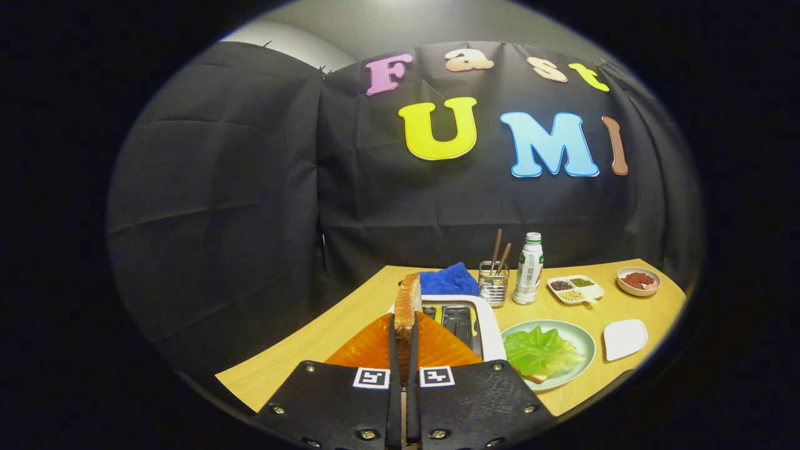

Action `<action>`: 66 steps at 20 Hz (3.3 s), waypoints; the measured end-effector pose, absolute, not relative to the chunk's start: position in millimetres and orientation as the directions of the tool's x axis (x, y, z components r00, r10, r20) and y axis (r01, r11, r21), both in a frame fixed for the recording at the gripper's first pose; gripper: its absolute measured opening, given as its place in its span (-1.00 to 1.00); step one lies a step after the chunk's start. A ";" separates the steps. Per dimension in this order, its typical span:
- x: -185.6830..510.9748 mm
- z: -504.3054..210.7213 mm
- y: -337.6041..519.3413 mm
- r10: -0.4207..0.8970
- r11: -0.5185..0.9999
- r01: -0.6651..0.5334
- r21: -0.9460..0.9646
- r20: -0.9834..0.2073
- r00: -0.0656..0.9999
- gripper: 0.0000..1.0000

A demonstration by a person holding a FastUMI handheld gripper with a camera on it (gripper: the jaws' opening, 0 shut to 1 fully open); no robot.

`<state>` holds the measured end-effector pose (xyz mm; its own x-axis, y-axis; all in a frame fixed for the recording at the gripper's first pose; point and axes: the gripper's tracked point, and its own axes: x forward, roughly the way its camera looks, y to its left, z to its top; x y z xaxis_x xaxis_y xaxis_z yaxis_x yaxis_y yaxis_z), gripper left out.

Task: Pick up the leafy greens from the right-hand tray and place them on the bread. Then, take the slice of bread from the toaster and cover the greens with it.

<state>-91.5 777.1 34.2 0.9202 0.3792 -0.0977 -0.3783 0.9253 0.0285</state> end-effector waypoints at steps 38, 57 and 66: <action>-51.8 24.2 573.3 0.271 0.962 -0.266 0.054 -0.142 0.952 -0.94; -10.9 -44.6 613.8 0.329 0.944 -0.318 0.087 -0.221 0.918 -0.93; 4.5 -63.5 571.5 0.198 0.968 -0.229 -0.100 -0.252 0.947 -0.69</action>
